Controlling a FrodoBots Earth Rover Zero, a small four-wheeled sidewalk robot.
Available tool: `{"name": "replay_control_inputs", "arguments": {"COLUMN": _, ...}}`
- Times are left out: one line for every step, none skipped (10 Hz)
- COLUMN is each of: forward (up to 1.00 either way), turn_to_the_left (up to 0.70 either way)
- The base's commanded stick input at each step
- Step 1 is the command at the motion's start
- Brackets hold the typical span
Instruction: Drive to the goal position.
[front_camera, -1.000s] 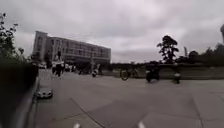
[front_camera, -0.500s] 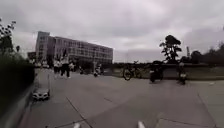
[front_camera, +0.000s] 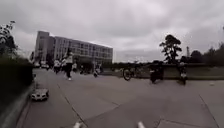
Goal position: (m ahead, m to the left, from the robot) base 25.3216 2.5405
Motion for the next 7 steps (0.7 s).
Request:
{"name": "replay_control_inputs", "arguments": {"forward": 0.18, "turn_to_the_left": 0.02}}
{"name": "replay_control_inputs", "arguments": {"forward": 0.41, "turn_to_the_left": 0.14}}
{"name": "replay_control_inputs", "arguments": {"forward": 0.45, "turn_to_the_left": 0.27}}
{"name": "replay_control_inputs", "arguments": {"forward": 0.45, "turn_to_the_left": 0.27}}
{"name": "replay_control_inputs", "arguments": {"forward": 0.45, "turn_to_the_left": 0.27}}
{"name": "replay_control_inputs", "arguments": {"forward": 0.45, "turn_to_the_left": 0.27}}
{"name": "replay_control_inputs", "arguments": {"forward": 0.45, "turn_to_the_left": 0.27}}
